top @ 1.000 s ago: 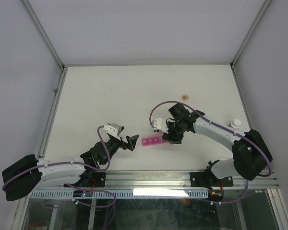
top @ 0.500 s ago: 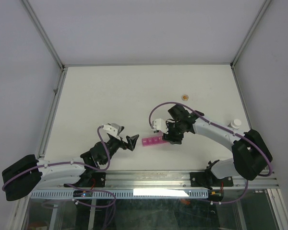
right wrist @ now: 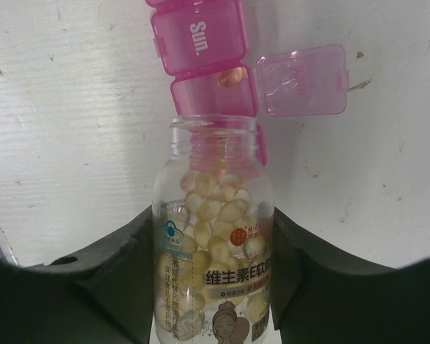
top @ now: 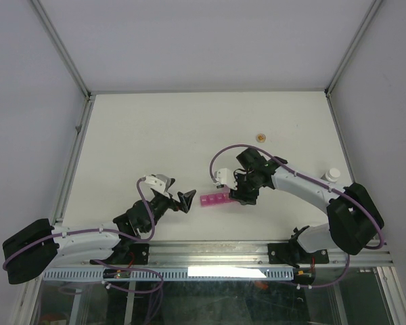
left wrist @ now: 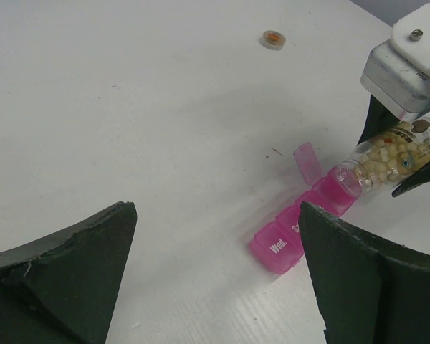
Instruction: Sort the pills into containers
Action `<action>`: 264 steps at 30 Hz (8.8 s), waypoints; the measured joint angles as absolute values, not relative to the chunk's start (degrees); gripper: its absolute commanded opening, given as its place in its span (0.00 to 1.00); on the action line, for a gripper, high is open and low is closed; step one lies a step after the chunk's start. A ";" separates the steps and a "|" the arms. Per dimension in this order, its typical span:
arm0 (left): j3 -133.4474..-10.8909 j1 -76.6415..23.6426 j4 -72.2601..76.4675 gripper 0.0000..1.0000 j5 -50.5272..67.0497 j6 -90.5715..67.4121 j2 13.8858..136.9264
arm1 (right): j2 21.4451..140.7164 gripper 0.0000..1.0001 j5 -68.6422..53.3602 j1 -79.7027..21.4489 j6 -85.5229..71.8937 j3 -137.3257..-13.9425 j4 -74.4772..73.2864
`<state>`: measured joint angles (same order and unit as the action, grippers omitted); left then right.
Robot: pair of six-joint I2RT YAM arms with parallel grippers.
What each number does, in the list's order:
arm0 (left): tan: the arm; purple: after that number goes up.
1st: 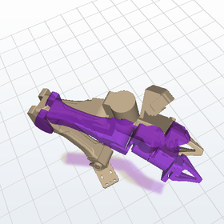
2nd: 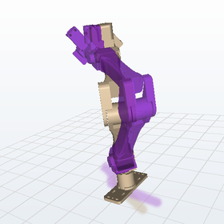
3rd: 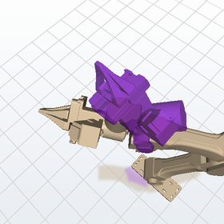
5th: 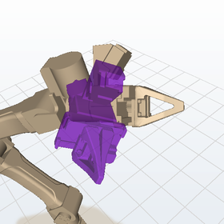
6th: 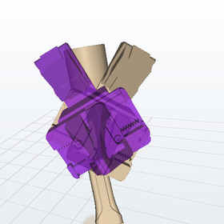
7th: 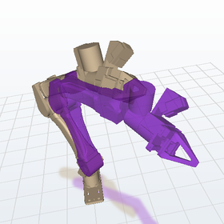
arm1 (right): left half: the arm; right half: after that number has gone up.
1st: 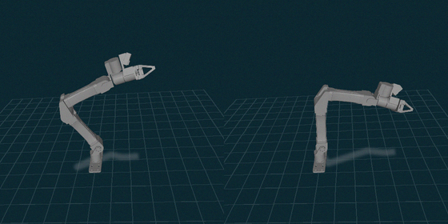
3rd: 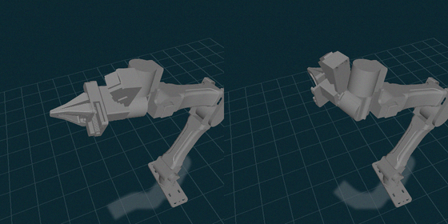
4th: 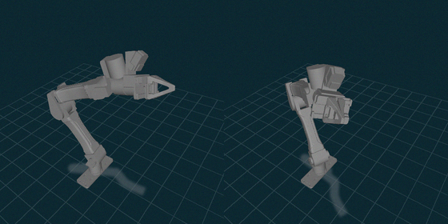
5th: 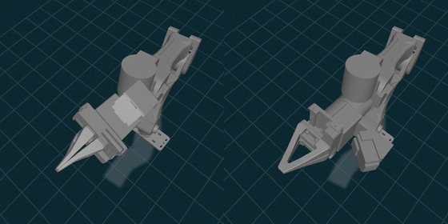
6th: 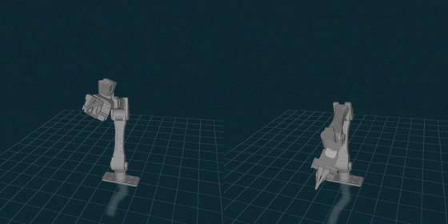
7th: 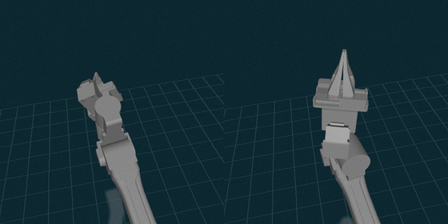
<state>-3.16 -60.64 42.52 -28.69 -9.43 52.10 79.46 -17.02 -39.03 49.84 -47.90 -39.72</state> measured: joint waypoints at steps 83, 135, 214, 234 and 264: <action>-3.16 -59.88 42.50 0.99 -28.62 -9.45 52.40 | 79.44 0.00 -14.26 -39.29 48.97 -47.88 -40.07; -3.40 -59.13 42.48 0.99 -28.38 -9.52 53.39 | 79.40 0.00 -13.39 -40.58 48.27 -48.56 -40.88; -34.96 -66.67 54.68 0.99 -12.69 -35.73 74.37 | 46.85 0.00 -74.89 -4.93 -5.69 -37.80 10.90; -37.85 -64.75 49.41 0.96 -9.63 -30.06 74.83 | 44.77 0.01 -74.37 2.20 -4.58 -38.35 7.35; -120.36 -48.62 -12.49 0.79 0.03 -15.73 136.53 | 39.77 0.00 -53.32 15.81 -9.26 -38.68 2.46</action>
